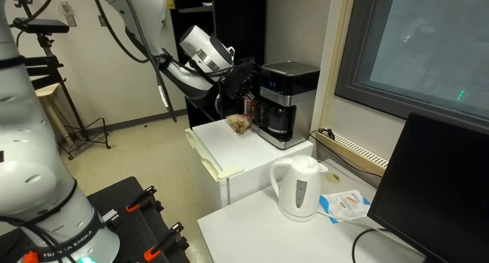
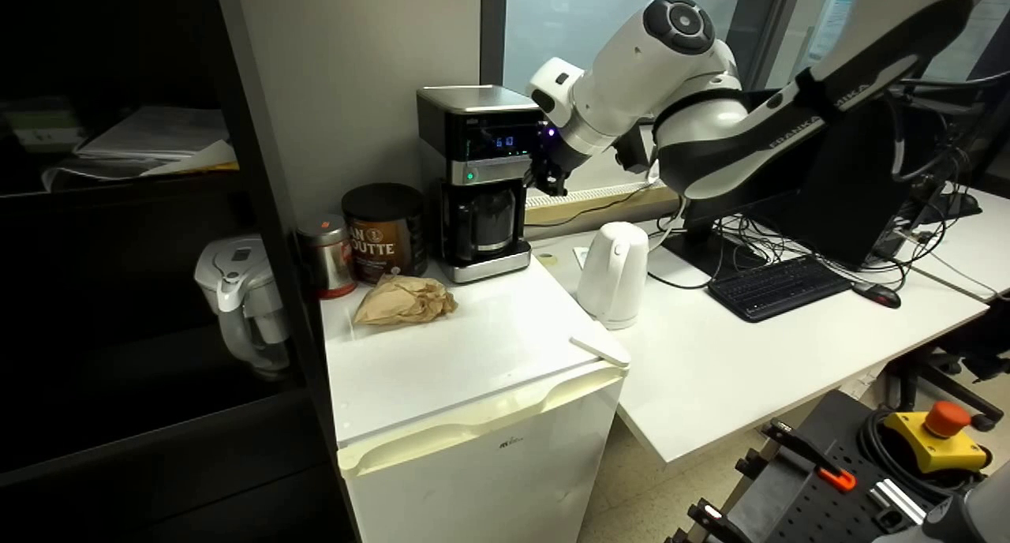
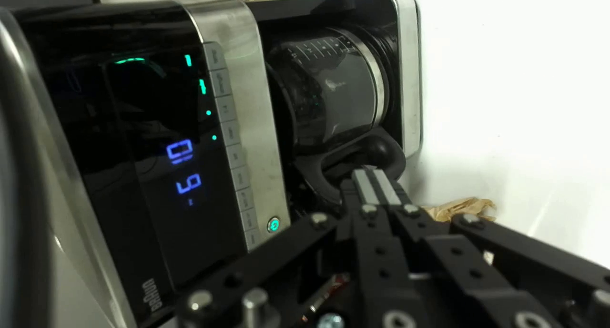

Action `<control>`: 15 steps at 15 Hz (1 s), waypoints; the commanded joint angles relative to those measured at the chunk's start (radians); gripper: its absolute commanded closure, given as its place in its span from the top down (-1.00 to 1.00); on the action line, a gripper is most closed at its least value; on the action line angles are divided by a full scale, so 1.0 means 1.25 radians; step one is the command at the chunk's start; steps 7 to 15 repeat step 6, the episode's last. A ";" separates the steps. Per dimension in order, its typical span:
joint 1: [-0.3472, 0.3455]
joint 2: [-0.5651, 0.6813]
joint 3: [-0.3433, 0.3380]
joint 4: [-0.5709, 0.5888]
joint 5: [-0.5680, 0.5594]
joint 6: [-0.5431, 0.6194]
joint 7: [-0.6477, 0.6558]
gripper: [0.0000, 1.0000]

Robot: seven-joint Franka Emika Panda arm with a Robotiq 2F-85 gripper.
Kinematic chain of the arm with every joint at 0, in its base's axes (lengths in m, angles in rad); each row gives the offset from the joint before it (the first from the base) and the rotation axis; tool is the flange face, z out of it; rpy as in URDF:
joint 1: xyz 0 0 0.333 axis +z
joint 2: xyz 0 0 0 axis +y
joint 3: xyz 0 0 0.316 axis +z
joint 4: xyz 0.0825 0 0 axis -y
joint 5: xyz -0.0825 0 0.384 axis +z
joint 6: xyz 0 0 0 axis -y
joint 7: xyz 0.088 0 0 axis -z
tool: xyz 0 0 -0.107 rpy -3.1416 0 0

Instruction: Press a button on the coffeemaker.

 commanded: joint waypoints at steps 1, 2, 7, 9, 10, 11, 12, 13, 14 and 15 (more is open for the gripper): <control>0.006 -0.085 -0.003 -0.076 -0.089 -0.009 0.070 -0.97; 0.004 -0.100 -0.002 -0.091 -0.113 -0.010 0.090 -0.97; 0.001 -0.151 0.004 -0.141 -0.190 -0.016 0.161 -0.97; 0.001 -0.151 0.004 -0.141 -0.190 -0.016 0.161 -0.97; 0.001 -0.151 0.004 -0.141 -0.190 -0.016 0.161 -0.97; 0.001 -0.151 0.004 -0.141 -0.190 -0.016 0.161 -0.97; 0.001 -0.151 0.004 -0.141 -0.190 -0.016 0.161 -0.97; 0.001 -0.151 0.004 -0.141 -0.190 -0.016 0.161 -0.97; 0.001 -0.151 0.004 -0.141 -0.190 -0.016 0.161 -0.97; 0.001 -0.151 0.004 -0.141 -0.190 -0.016 0.161 -0.97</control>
